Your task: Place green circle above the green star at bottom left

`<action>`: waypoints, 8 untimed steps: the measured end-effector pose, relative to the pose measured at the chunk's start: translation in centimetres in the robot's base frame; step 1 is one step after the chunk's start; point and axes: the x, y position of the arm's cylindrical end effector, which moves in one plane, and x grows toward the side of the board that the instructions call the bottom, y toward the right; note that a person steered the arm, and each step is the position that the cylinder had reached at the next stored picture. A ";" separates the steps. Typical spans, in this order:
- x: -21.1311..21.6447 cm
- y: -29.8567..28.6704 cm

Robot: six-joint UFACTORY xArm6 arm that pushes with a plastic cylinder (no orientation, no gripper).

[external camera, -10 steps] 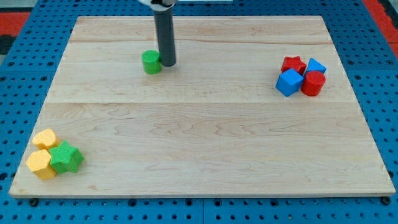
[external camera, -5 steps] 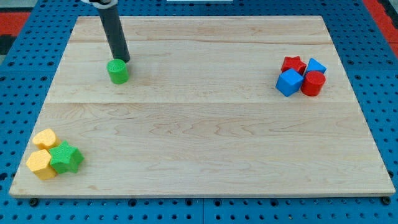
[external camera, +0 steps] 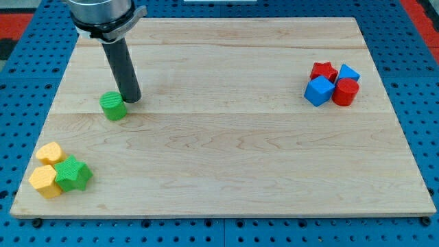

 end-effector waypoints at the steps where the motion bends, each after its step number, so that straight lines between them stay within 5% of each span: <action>1: 1.4 -1.9; 6: 2.2 -12.3; 8: 5.8 -14.3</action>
